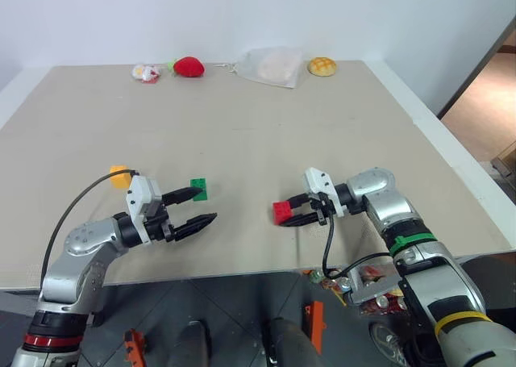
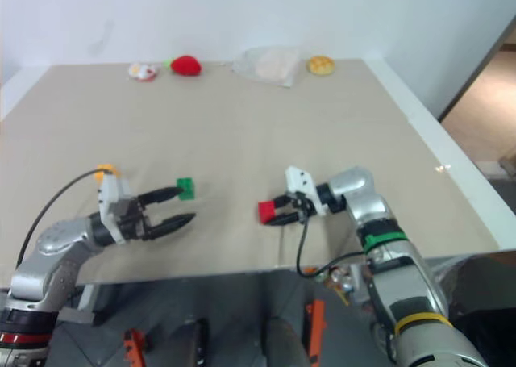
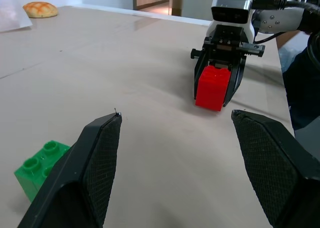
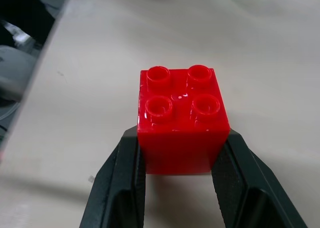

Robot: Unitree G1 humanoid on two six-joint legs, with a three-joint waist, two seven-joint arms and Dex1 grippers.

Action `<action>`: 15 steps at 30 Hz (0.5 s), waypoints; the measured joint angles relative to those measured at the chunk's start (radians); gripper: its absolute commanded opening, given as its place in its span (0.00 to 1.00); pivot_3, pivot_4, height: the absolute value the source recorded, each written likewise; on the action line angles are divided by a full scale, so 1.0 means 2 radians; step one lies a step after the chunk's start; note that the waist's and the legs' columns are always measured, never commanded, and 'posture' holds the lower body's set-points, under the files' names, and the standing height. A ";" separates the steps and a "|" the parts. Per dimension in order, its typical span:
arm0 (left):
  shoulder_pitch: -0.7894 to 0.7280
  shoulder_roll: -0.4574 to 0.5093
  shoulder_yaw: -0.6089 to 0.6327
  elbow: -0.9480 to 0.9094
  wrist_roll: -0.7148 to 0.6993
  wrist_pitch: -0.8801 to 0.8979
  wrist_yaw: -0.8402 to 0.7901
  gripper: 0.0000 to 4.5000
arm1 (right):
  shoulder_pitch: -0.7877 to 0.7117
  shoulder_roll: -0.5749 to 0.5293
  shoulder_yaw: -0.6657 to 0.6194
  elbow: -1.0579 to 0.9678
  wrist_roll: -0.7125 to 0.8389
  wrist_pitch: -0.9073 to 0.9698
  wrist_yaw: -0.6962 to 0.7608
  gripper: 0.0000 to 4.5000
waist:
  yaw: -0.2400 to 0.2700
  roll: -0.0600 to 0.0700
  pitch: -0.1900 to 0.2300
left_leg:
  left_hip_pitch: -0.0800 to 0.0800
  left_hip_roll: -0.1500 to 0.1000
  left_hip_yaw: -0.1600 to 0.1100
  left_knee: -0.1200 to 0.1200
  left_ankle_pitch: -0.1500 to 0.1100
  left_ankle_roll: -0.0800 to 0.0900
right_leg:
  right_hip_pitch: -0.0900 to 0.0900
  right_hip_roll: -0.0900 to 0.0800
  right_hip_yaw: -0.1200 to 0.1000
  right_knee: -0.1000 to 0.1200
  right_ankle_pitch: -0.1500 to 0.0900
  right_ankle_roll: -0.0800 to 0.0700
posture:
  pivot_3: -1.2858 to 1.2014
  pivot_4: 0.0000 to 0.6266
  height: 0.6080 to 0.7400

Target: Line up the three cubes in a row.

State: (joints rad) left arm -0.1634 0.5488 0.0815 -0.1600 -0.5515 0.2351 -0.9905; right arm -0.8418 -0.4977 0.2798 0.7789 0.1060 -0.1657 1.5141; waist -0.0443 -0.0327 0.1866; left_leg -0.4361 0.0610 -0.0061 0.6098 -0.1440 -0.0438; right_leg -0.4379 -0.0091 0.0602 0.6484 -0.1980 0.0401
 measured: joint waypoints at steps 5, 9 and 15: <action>0.002 -0.007 0.001 -0.008 -0.001 0.000 0.007 0.81 | -0.013 0.001 0.000 0.028 -0.006 -0.016 0.007 0.27 | 0.000 0.000 0.000 | 0.001 0.000 0.000 0.001 0.000 0.000 | 0.001 0.000 0.000 0.000 0.000 0.000 | 0.52 0.24 1.00; 0.014 -0.007 0.005 -0.011 -0.002 0.001 0.012 0.81 | -0.019 -0.007 -0.002 0.039 -0.007 -0.017 0.013 0.27 | 0.000 0.000 0.000 | 0.001 0.000 0.000 0.001 0.000 0.000 | 0.001 0.000 0.001 0.000 0.000 0.000 | 0.52 0.24 1.00; 0.018 -0.007 0.009 -0.015 -0.003 0.001 0.013 0.81 | -0.020 -0.015 -0.008 0.047 -0.007 -0.017 0.013 0.27 | 0.000 0.000 0.000 | 0.001 0.000 0.000 0.001 0.000 0.000 | 0.001 0.000 0.001 0.000 0.000 0.000 | 0.52 0.24 1.00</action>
State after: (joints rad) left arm -0.1277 0.5340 0.1004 -0.1899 -0.5583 0.2371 -0.9645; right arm -0.8819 -0.5287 0.2633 0.8726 0.0928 -0.1988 1.5405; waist -0.0445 -0.0327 0.1866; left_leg -0.4335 0.0611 -0.0057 0.6111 -0.1436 -0.0437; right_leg -0.4357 -0.0082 0.0620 0.6485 -0.1971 0.0402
